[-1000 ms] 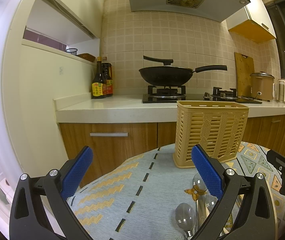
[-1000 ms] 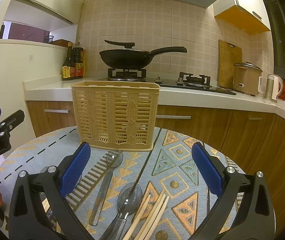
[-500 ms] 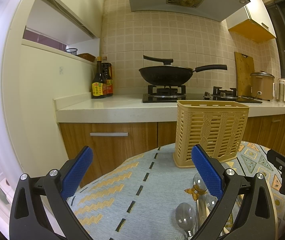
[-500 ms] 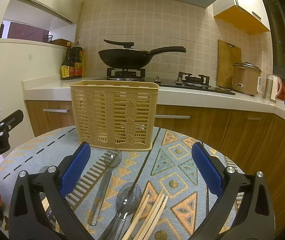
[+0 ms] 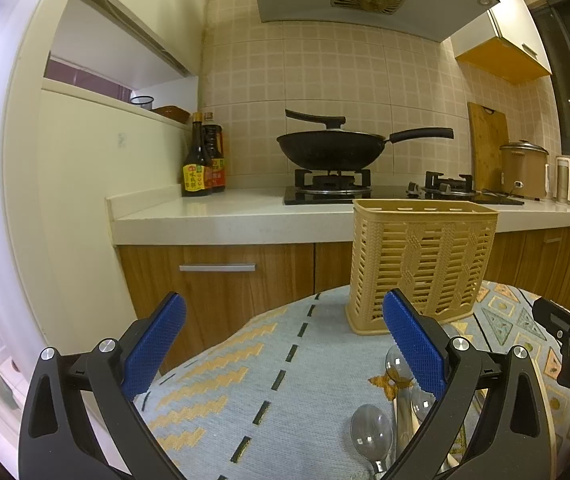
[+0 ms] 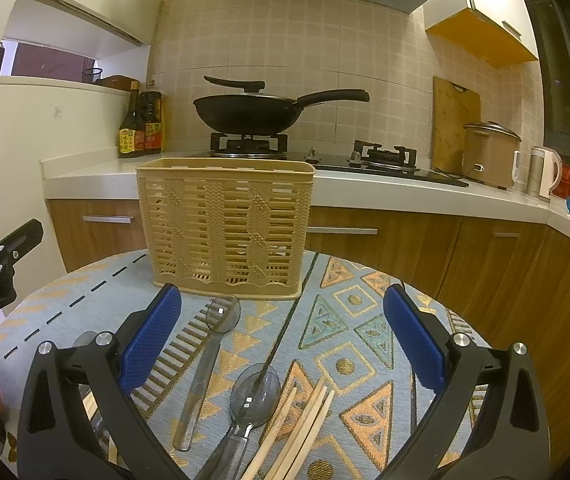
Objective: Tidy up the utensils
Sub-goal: 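Grasp a clear plastic spoon with the left tool while the right tool grasps another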
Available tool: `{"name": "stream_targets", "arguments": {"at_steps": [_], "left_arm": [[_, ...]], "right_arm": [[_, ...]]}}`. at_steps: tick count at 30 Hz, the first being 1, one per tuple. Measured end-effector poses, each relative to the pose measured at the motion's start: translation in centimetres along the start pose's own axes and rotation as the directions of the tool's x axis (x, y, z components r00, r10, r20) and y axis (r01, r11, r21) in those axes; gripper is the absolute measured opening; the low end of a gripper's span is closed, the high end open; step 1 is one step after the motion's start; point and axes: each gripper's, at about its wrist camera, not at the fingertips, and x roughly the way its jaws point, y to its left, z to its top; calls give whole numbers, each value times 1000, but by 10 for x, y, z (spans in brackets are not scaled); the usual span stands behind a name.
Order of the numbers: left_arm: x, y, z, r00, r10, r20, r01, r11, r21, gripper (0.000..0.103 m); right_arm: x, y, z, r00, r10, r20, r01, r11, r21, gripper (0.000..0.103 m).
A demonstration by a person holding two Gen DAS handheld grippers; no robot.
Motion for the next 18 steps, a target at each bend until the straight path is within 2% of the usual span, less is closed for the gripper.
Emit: {"name": "stream_targets", "arguments": {"at_steps": [5,9,11,14,16,18], "left_arm": [[6,12,3,999,-19,-27,18,998,-54,96],[17,37,2,989,-100,-107,81,981,-177,95],[24,43,0,972,-165,-165,132,971,-198,95],[38,44,-1,926,-222,-305,168,966,-194,89],[50,40,-3,878,-260,-403,199,962,-188,83],[61,33,-10,812,-309,-495,244,951,-192,76]], "right_arm": [[0,-2,-2,1000,-11,5,11,1000,24,97],[9,-9,-3,999,-31,-44,33,998,54,97],[16,-14,-3,996,-8,-86,15,997,77,97],[27,-16,-3,988,-6,-156,20,996,83,96],[33,-16,-2,979,18,-205,0,996,89,95],[41,-15,1,962,37,-271,-15,997,82,87]]}}
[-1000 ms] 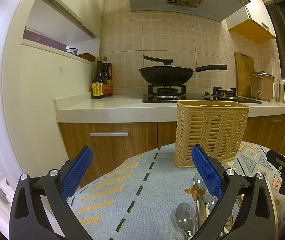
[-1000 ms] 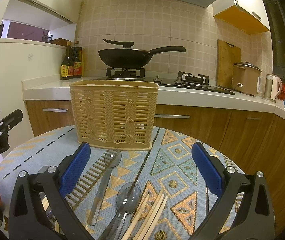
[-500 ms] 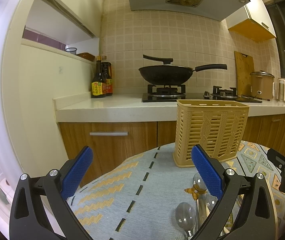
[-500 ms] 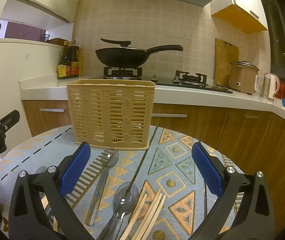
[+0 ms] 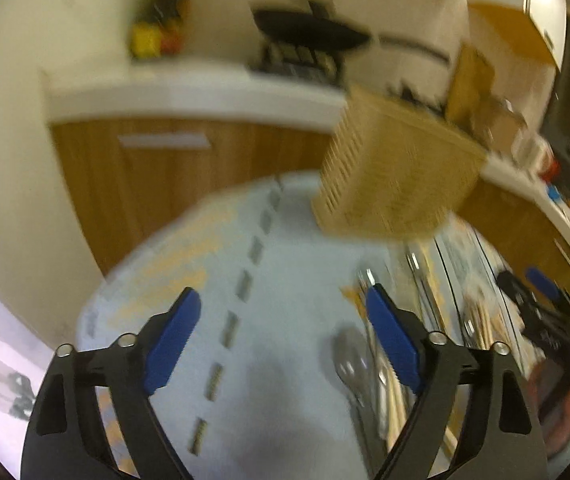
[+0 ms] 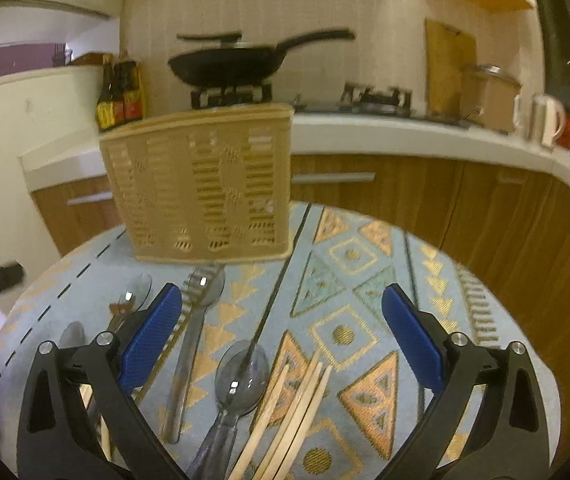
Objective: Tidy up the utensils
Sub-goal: 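Grasp a clear plastic spoon with the left tool while the right tool grasps another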
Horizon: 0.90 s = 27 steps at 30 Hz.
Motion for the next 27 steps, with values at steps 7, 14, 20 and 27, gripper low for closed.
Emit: {"name": "stream_targets", "arguments": {"at_steps": [7,14,20,27], "left_arm": [[28,-13,-20,959,-103,-263,104,995,-12,51],[30,-26,-34,932,-70,-356,89,995,39,38],[30,-36,-36,924,-25,-381,68,993,100,33],[41,-55,-31,910,63,-409,23,979,203,32]], "right_arm": [[30,13,33,947,156,-281,-162,987,2,62],[85,35,46,817,227,-531,-232,971,58,37],[111,49,33,758,220,-614,-219,973,77,31],[104,81,21,780,90,-620,-172,982,-74,24]]}}
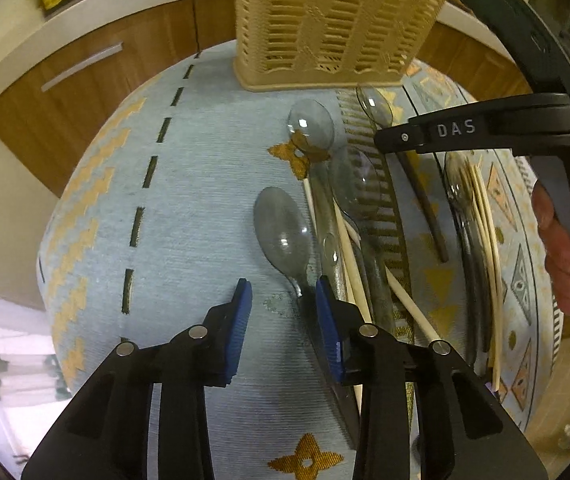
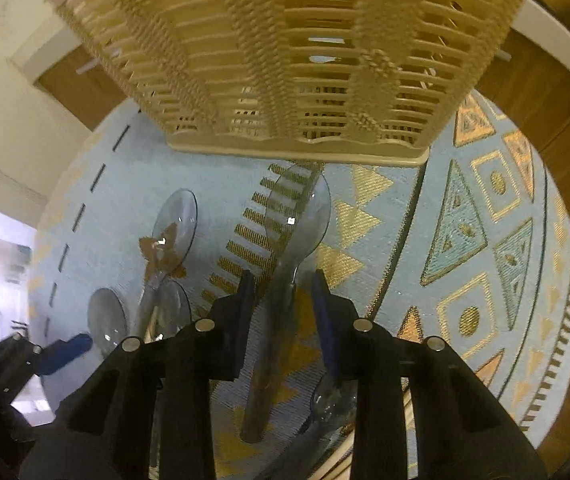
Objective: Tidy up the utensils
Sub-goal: 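Grasp a clear plastic spoon with the left tool while the right tool grasps another, then lift both held spoons and carry them over the beige basket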
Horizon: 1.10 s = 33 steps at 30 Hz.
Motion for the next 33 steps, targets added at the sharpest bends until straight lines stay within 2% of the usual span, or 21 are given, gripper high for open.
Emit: {"name": "stream_targets", "arguments": {"at_steps": [5,9,10,11,13,18,23,27,31,33], "left_arm": [[1,-4,4,1000,-7,-27,7,1000,17,30],[3,-8,6,999,17,-39,-14,998,53,30],[2,-11,5,999,32,-37,-30,997,64,27],[3,-14,6,998,53,-35,-51,996,77,18],[3,-14,5,997,75,-30,-72,993,91,10],[0,-5,7,999,39,3,-39,997,59,10],[-11,0,8,996,3,86,-5,1000,30,10],[-34,-1,12,983,-31,183,26,999,26,10],[-59,-3,17,959,-53,280,48,999,25,10],[-75,-4,21,941,-70,332,67,998,20,10]], "right_arm": [[8,22,-14,999,-38,2,38,998,-43,23],[5,30,-24,999,-48,-2,48,996,-75,14],[6,34,-25,999,-49,-3,49,996,-81,14],[5,36,-26,999,-46,-5,45,996,-79,14],[5,38,-27,999,-33,-11,32,997,-71,11],[5,26,-23,1000,25,-4,-25,999,-48,10],[-8,19,-33,989,134,66,-132,991,-36,10],[-25,13,-45,961,227,160,-220,974,-59,10],[-56,10,-53,905,324,275,-303,946,-116,10],[-71,5,-42,873,370,317,-341,929,-145,10]]}}
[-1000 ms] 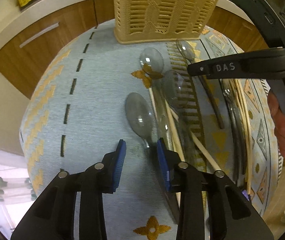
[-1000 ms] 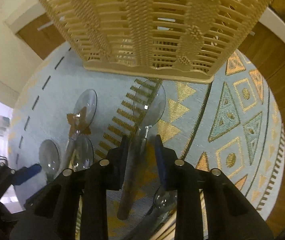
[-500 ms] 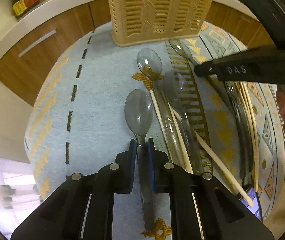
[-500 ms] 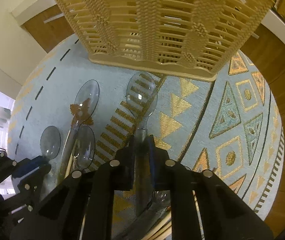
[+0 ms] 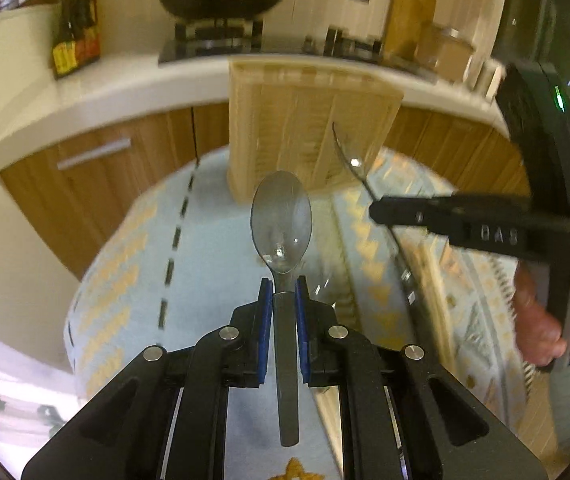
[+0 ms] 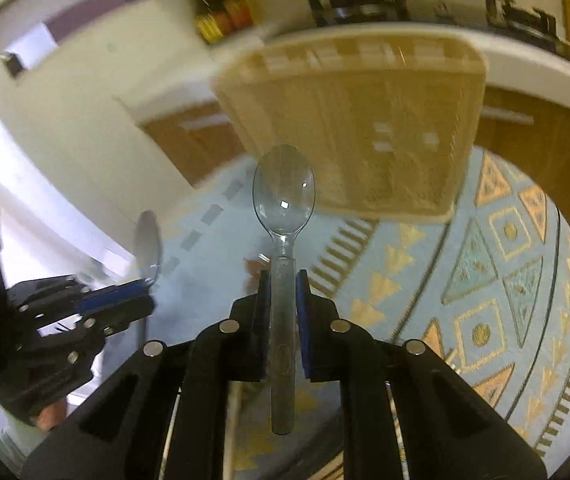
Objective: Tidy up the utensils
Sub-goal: 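Lift both held spoons and carry them over the beige basket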
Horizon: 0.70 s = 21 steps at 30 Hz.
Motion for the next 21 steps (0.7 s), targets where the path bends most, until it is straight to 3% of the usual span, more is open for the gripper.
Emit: {"name": "stream_targets", "arguments": {"at_steps": [5,12,21], "left_arm": [[-28,-5,20,993,-10,117,10,1000,-1,10],[-55,-6,60,963,-18,268,27,999,-29,10],[-60,2,125,885,-73,460,112,992,-58,10]], "right_arm": [[-49,12,12,990,64,126,-59,997,-48,10],[-101,4,36,961,100,258,-86,994,-65,10],[-153,-26,80,895,20,445,-14,1000,-16,10]]}}
